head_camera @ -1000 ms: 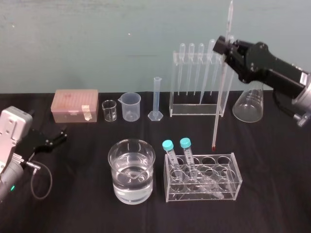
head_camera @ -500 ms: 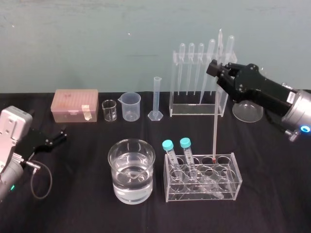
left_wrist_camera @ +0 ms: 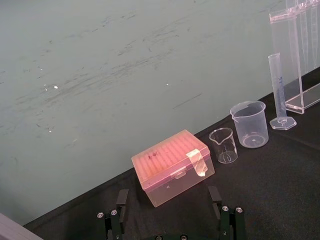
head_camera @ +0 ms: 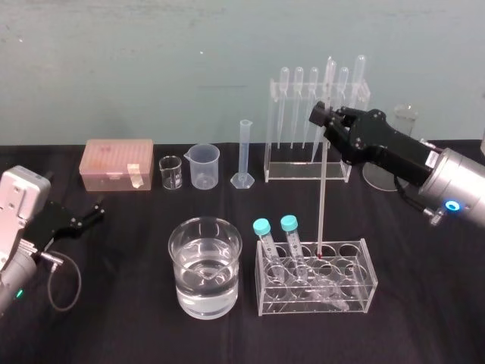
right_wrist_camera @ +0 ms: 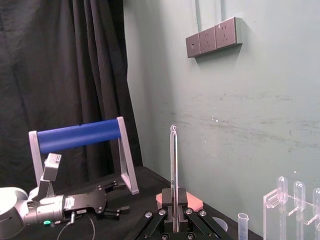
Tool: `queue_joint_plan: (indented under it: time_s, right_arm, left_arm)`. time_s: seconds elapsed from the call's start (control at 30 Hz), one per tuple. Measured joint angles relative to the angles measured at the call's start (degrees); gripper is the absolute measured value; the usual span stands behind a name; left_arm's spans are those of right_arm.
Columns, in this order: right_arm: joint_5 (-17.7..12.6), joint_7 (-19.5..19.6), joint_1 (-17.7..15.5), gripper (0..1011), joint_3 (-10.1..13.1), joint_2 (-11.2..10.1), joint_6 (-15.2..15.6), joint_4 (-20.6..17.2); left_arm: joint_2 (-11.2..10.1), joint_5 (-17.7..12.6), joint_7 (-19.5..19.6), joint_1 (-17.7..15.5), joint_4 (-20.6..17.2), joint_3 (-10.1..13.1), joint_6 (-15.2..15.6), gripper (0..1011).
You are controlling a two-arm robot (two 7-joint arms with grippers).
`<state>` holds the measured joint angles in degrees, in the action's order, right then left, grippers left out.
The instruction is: Hold the thermometer with one hand and immerse one end into the beaker, then reinsert it into the test tube rack.
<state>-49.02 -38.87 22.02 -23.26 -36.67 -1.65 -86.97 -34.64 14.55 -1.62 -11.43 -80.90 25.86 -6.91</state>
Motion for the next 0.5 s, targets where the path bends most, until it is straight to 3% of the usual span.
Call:
queue_joint_plan:
  time_s: [0.5]
  right_arm:
    - [3.1, -1.1, -0.4, 56, -0.8, 0.8, -1.1, 2.2]
  left_arm:
    - [0.0, 0.0, 0.0, 0.0, 0.0, 0.0, 0.0, 1008]
